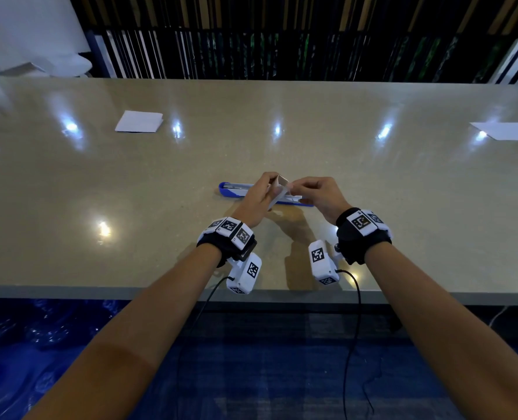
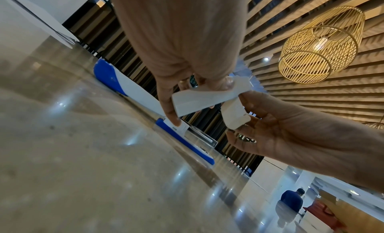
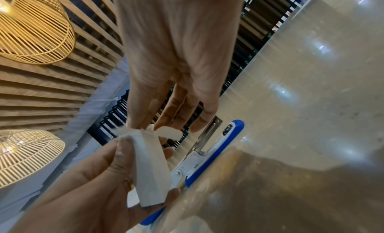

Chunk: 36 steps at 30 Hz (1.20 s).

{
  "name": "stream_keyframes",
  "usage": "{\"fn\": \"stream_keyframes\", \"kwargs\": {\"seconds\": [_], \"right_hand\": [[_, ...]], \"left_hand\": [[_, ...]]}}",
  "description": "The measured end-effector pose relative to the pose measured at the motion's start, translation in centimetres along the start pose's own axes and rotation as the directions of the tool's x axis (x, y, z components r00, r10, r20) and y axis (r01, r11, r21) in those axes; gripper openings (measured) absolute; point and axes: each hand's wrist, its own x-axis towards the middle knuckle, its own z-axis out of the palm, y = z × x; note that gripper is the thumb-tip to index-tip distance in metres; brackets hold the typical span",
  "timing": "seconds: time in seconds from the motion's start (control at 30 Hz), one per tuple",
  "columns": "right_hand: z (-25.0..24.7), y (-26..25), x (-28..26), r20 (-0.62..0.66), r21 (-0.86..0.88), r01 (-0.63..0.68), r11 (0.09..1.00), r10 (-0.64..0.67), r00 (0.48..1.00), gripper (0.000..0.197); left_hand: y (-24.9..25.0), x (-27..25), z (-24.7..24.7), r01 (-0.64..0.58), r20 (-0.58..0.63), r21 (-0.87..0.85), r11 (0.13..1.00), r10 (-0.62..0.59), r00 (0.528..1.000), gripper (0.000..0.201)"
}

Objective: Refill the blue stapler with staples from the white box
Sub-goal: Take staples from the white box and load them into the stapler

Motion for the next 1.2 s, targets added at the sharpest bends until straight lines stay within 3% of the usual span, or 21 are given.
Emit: {"fn": "stream_keyframes", "kwargs": {"seconds": [0.3, 0.4, 0.5, 0.73, 0.93, 1.07, 1.2], "right_hand": [[0.2, -0.3, 0.0, 0.007, -0.069, 0.13, 0.989, -0.13, 0.991, 0.04], [0.4, -0.1, 0.1, -0.006, -0.071, 0.129, 0.989, -0.13, 0.991, 0.045], [0.3, 0.0, 0.2, 0.002, -0.104, 0.121, 0.987, -0.121, 0.993, 0.045], [0.1, 0.0, 0.4, 0.091, -0.143, 0.066, 0.987, -0.053, 0.994, 0.037], [0.1, 0.3, -0.1, 0.018, -0.062, 0.081, 0.995, -0.08, 0.997, 0.042], [0.2, 0.4, -0.1, 0.017, -0.041, 0.102, 0.994, -0.102, 0.995, 0.015], [0.7, 0.9, 0.5, 0.002, -0.11, 0.117, 0.987, -0.118, 0.993, 0.024]], "left_hand": [[1.3, -0.5, 0.1, 0.067, 0.017, -0.115, 0.991, -0.066, 0.998, 0.036], [1.3, -0.5, 0.1, 0.079, 0.036, -0.159, 0.984, -0.074, 0.997, 0.049], [0.9, -0.5, -0.1, 0.041, 0.064, -0.128, 0.991, -0.033, 0.997, 0.052], [0.2, -0.2, -0.2, -0.087, 0.047, -0.026, 0.996, 0.088, 0.995, 0.036], [-0.2, 0.4, -0.5, -0.096, 0.013, 0.069, 0.993, 0.096, 0.995, 0.032], [-0.4, 0.7, -0.9, -0.094, 0.017, 0.125, 0.988, 0.093, 0.996, 0.033], [0.1, 0.8, -1.1, -0.122, 0.075, 0.181, 0.976, 0.11, 0.991, 0.035]]}}
